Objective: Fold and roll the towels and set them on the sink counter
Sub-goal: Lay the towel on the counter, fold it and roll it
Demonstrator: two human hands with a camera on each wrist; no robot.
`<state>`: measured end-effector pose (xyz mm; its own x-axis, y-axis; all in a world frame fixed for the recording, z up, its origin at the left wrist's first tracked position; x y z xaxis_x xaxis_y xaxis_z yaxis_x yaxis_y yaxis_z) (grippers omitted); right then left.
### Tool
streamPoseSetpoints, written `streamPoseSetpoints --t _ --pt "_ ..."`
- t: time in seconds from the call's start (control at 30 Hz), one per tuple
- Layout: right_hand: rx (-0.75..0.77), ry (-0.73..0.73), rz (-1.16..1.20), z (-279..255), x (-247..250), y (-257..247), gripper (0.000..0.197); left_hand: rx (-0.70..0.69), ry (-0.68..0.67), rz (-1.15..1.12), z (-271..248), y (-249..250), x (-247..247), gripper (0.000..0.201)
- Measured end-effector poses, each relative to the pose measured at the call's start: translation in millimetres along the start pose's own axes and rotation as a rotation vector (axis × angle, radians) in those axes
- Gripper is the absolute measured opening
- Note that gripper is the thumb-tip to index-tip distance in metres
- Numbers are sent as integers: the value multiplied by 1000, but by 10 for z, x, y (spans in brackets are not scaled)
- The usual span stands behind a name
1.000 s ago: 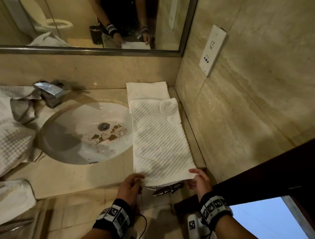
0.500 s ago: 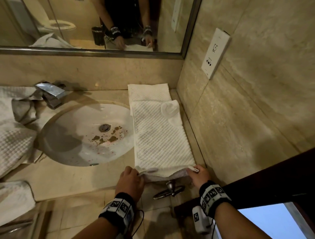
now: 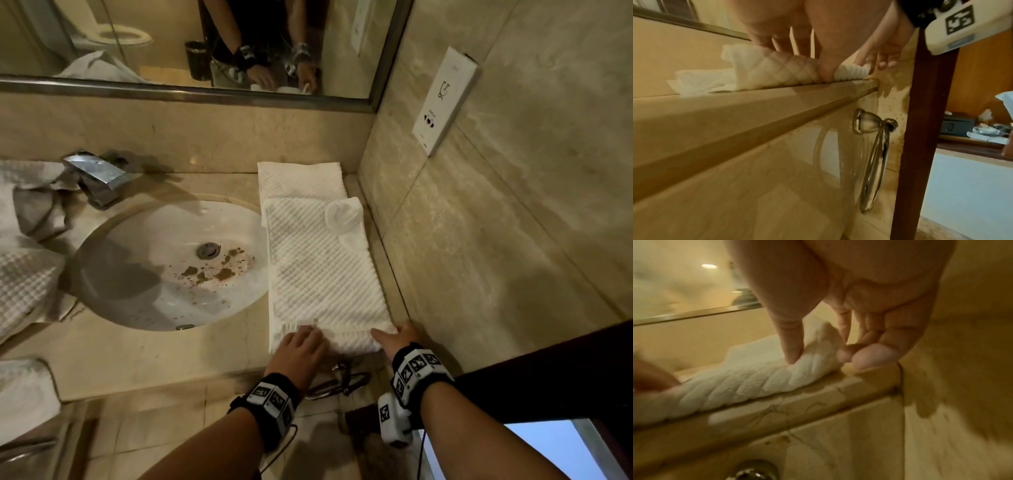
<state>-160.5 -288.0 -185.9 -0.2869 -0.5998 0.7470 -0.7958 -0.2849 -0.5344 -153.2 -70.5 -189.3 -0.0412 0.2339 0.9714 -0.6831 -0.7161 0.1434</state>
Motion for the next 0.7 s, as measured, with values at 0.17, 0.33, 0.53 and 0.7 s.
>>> streamPoseSetpoints --t 0.17,0.33,0.53,0.7 --pt "630 303 -432 -382 250 -246 60 94 11 -25 117 -71 5 57" --pt "1082 166 -707 -553 -90 -153 53 255 -58 -67 233 -115 -14 50" --pt "1053 79 -749 -374 -198 -321 37 191 -114 -73 221 -244 -23 41" --pt "960 -162 -905 -303 -255 -604 39 68 39 43 9 -111 5 81"
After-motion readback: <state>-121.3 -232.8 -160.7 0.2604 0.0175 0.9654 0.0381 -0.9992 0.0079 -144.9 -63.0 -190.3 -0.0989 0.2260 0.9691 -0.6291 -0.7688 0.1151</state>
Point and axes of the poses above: each hand's wrist, its own z-axis towards the middle knuckle, its own x-axis out of the back of the hand, y = z × x, the point moved 3 cm from there along z, towards the middle knuckle, and after that the axes turned 13 degrees about y, right-handed, at the moved point
